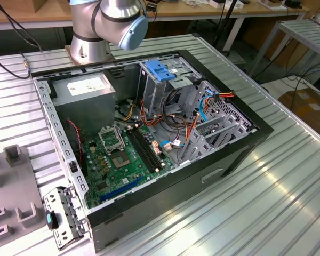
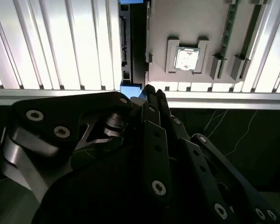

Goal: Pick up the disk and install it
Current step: 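Pick up the disk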

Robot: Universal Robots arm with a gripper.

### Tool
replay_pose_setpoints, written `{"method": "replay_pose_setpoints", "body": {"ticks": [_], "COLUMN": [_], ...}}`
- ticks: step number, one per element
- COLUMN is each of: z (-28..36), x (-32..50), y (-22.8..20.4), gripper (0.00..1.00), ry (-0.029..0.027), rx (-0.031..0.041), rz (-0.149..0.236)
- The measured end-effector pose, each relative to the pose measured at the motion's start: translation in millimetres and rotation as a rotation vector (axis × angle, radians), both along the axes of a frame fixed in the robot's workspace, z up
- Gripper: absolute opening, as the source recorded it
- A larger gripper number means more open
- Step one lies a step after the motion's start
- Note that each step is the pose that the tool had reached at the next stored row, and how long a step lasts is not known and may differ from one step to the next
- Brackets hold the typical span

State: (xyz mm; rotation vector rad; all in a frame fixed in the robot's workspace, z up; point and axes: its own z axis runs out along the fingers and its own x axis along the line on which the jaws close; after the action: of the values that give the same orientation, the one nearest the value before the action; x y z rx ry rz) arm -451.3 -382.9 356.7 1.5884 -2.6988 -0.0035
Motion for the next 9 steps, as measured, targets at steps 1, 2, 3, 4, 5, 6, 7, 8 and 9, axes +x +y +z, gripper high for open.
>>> {"method": "replay_pose_setpoints", "body": {"ticks": [1,2,3,4,5,6,7,8,9], "z": [-0.5,-1.2,-1.7,-2.2,-2.7,-3.2,-3.6,-4.4,-4.9], "x": [0.0,0.0,0.0,0.0,0.0,0.0,0.0,0.0,0.0], "y": [0.0,0.0,0.0,0.0,0.0,0.0,0.0,0.0,0.0], "gripper": [0.17,0.19,0.19,0.25,0.25,0.25,0.26,0.33,0.33], "ry": [-0.0006,-0.0012,-0.0017,-0.0023,-0.0028,-0.0031,-0.0034,-0.004,-0.0043], "rx": [0.0,0.0,0.0,0.0,0.0,0.0,-0.0001,0.0,0.0], "rz": [0.018,0.042,0.06,0.077,0.094,0.117,0.133,0.155,0.171]}}
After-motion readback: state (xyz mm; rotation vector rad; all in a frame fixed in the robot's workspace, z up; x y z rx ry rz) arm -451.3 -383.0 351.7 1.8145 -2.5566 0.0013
